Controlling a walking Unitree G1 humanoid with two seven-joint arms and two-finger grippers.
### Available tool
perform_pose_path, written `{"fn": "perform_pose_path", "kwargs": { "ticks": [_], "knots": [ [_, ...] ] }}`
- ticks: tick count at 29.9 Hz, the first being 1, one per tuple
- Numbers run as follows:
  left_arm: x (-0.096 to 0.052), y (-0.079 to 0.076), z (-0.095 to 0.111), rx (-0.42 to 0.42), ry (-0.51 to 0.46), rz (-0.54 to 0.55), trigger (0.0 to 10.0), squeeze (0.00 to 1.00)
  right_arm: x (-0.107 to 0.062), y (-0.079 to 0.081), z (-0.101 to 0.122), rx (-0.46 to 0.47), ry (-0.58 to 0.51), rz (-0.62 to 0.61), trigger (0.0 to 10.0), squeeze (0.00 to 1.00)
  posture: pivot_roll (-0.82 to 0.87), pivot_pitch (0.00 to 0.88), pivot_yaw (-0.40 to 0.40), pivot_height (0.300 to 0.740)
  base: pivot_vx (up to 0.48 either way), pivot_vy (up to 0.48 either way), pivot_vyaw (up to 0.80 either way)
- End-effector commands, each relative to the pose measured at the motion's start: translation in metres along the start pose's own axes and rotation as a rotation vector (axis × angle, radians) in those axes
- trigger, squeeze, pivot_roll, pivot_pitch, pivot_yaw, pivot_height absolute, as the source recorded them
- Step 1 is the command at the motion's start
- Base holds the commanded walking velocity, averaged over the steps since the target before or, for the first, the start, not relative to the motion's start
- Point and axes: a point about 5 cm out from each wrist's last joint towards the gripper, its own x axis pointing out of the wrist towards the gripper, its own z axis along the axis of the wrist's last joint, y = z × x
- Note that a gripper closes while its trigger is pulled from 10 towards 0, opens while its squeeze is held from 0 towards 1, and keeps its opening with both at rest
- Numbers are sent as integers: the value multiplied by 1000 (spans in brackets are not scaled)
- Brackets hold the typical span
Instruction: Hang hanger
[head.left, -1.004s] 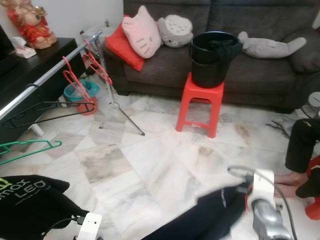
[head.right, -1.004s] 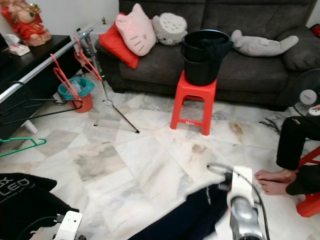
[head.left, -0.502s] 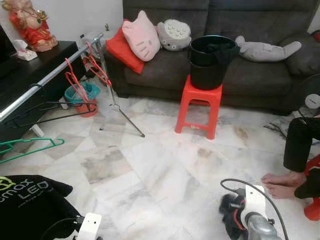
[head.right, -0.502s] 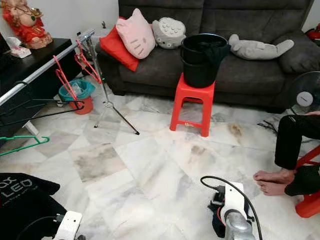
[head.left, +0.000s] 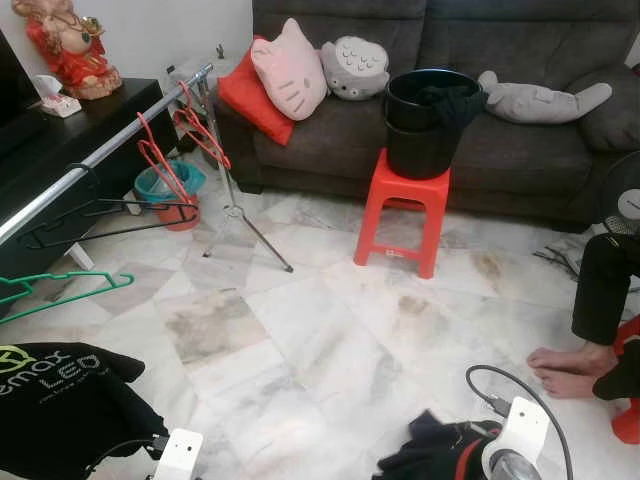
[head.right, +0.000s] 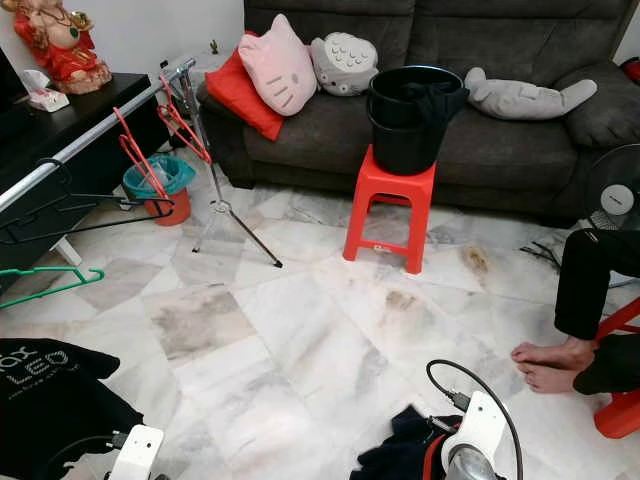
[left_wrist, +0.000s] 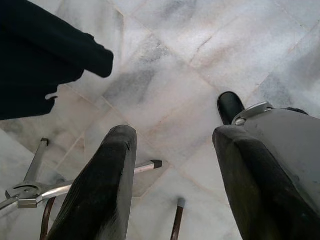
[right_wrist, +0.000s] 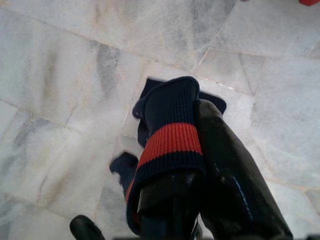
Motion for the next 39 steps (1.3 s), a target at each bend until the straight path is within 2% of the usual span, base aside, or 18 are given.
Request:
{"fn": "perform_pose_path", "kwargs": {
  "ticks": [1,5,13,20,23,39],
  "knots": [
    [-1,4,-4,11,17,2,10000,0,-1,0,-4,27,4,-3,10000,0,-96,0,39,740,0,0,0],
    [-1,3,-5,15,18,-2,10000,0,-3,-4,-14,5,42,-9,10000,0,-96,0,36,740,0,0,0],
    [-1,3,-4,16,17,-2,10000,0,-4,-6,-21,-1,69,-1,10000,0,-91,0,34,740,0,0,0],
    [-1,3,-4,14,16,-1,10000,0,-4,-27,-21,-5,89,-36,10000,0,-94,0,36,740,0,0,0],
    [-1,3,-3,14,15,-1,10000,0,-4,-31,-21,-4,98,-42,10000,0,-93,0,36,740,0,0,0],
    [0,3,-2,8,12,-2,10000,0,-2,-24,-17,-26,105,-26,10000,0,-91,0,37,740,0,0,0]
  ]
}}
